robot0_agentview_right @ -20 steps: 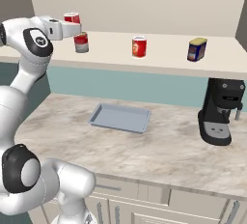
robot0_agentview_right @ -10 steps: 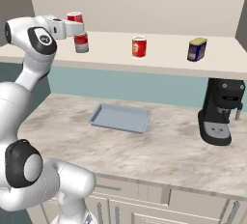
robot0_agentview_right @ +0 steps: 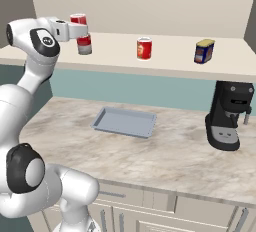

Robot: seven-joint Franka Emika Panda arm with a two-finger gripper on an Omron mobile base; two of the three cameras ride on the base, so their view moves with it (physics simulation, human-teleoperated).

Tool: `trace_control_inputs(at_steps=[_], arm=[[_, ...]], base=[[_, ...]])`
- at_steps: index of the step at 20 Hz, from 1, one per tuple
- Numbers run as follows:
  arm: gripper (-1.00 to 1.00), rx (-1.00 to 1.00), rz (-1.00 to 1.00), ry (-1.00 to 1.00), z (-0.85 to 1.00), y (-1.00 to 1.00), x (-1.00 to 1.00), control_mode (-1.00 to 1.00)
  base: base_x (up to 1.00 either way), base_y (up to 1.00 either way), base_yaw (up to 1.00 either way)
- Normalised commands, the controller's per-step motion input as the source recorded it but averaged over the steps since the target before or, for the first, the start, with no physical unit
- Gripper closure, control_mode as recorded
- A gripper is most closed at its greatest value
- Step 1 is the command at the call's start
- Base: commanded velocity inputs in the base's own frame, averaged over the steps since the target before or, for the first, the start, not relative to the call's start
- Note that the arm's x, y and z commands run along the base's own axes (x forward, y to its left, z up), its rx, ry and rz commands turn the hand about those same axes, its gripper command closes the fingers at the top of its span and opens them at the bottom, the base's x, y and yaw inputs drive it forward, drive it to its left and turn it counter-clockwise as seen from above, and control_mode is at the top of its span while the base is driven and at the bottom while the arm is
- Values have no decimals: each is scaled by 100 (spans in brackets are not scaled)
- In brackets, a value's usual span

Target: Stack two cans on top of the other two cans in the cabinet.

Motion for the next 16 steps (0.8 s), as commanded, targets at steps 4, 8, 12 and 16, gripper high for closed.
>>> trace_control_inputs(at_steps=[4, 8, 12, 16], arm=[[100, 3, 0, 0, -9, 0, 10, -100], [100, 2, 0, 0, -5, 0, 14, -100], [100, 0, 0, 0, 0, 1, 15, -100], [100, 0, 0, 0, 4, 6, 15, -100]], base=[[0, 0, 0], [0, 0, 0], [0, 0, 0], [0, 0, 0]])
